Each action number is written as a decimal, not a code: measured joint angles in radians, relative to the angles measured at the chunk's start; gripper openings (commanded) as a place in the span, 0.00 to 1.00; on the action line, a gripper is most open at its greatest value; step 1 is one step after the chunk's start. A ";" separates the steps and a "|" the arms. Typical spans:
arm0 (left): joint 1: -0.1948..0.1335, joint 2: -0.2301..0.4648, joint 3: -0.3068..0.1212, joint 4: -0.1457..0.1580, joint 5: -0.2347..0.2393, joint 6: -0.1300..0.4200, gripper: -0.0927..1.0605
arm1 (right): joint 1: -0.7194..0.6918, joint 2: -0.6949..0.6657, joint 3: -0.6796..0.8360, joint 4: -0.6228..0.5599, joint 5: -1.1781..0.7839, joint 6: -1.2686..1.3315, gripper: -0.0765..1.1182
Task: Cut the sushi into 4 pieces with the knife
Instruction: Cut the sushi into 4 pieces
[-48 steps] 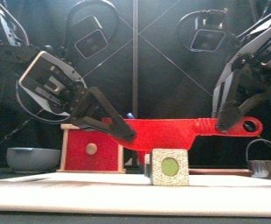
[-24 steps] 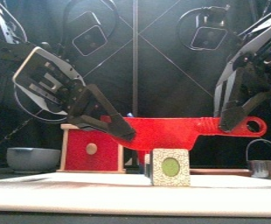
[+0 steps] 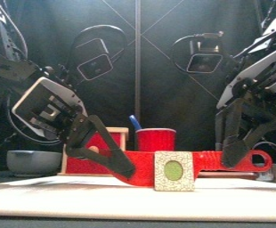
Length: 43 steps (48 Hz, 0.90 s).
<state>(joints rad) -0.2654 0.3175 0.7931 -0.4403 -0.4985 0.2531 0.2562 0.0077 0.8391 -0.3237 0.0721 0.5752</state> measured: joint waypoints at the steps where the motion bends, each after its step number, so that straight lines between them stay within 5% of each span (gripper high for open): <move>1: 0.000 0.000 0.000 0.000 0.000 0.000 0.12 | 0.000 0.000 0.000 0.000 0.000 0.000 0.14; 13: 0.003 -0.041 -0.002 0.000 0.017 0.002 0.21 | 0.002 -0.026 0.002 -0.003 0.012 -0.002 0.14; 34: 0.017 -0.163 0.028 -0.006 0.058 0.002 0.71 | 0.008 -0.199 0.058 0.002 0.115 -0.005 0.15; 43: 0.015 -0.207 0.040 -0.006 0.055 0.003 0.75 | 0.008 -0.275 0.107 0.026 0.137 -0.002 0.15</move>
<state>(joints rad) -0.2500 0.1104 0.8330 -0.4464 -0.4433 0.2562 0.2638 -0.2669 0.9465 -0.2976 0.2086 0.5737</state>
